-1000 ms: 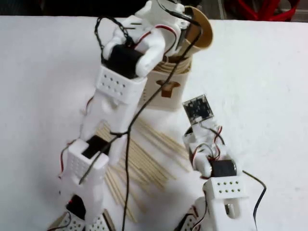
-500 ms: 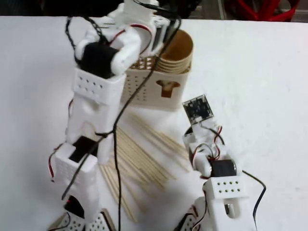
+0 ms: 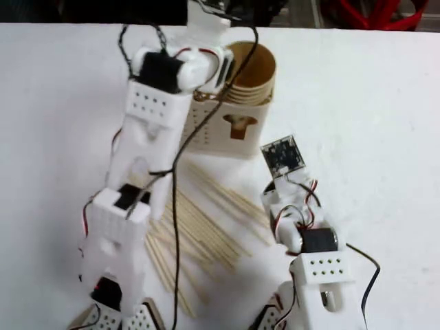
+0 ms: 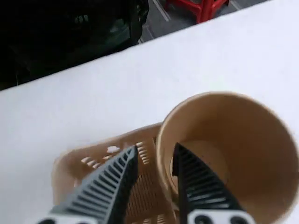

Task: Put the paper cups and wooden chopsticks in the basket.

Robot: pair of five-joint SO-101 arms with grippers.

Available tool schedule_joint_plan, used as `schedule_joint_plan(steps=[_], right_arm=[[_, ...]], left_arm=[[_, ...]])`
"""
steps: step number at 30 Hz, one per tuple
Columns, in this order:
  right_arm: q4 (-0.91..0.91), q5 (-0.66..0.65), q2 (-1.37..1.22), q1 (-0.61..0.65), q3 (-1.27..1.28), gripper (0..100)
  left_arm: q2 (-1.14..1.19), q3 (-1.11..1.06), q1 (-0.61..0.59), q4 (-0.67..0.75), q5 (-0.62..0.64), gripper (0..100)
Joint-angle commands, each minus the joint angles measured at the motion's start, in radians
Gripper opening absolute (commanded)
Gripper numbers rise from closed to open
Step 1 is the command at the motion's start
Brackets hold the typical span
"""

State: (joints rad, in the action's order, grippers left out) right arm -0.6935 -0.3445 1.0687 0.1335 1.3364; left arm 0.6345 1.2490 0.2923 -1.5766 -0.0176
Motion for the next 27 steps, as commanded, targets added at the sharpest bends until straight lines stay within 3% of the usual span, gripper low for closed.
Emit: schedule_joint_plan(steps=[1,10,16,20,27], right_arm=[[0.019,0.005,0.022,-0.01,-0.008,2.1],[0.019,0.003,0.022,-0.01,-0.008,2.1],[0.019,0.003,0.022,-0.01,-0.008,2.1],[0.019,0.003,0.022,-0.012,-0.008,2.1],[0.019,0.003,0.022,-0.013,-0.008,2.1]], left_arm=[[0.041,0.02,-0.015,-0.018,0.006,13],[0.093,0.034,-0.001,-0.017,0.006,13],[0.077,0.256,0.013,-0.1,0.006,15],[0.084,0.42,0.021,-0.161,0.008,23],[0.024,0.417,-0.002,-0.209,0.008,22]])
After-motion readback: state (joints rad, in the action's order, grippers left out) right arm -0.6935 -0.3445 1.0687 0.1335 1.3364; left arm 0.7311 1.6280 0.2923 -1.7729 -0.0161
